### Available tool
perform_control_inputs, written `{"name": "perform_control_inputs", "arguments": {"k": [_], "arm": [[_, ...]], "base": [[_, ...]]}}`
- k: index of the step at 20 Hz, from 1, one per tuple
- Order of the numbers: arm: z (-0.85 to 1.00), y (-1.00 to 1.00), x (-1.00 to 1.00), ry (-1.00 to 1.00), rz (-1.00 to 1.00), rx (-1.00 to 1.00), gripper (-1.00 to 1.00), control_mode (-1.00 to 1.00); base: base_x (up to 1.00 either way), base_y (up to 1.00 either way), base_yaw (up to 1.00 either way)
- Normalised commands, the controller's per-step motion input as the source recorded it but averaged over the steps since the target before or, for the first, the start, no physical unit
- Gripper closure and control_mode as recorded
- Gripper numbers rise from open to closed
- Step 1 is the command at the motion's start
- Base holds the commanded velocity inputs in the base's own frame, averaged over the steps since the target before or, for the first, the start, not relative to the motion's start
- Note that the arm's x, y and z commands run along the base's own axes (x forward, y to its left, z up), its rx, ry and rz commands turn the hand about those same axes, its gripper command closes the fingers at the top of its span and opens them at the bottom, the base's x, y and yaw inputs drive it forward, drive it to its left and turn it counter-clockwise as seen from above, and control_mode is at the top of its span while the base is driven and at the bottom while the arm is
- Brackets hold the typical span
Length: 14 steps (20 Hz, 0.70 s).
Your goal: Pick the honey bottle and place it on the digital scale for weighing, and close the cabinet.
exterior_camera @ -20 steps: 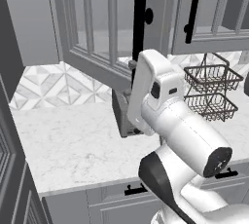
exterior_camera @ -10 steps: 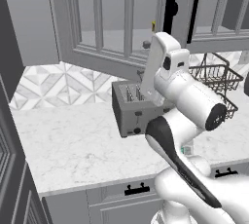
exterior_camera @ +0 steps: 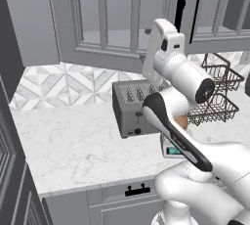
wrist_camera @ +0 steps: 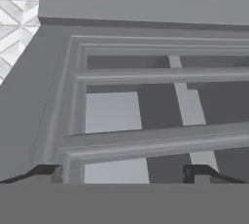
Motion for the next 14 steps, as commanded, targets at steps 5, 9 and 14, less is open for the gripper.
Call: {"name": "perform_control_inputs", "arguments": {"k": [5, 9, 14], "arm": [[-0.06, -0.15, 0.96, 0.00, -0.05, 0.00, -1.00, -1.00], [-0.14, -0.10, 1.00, 0.00, -0.07, 0.00, -1.00, -1.00], [-0.17, -0.16, 0.99, 0.00, -0.04, 0.00, -1.00, -1.00]], "base": [[0.00, 0.00, 0.00], [0.00, 0.00, 0.00], [0.00, 0.00, 0.00]]}}
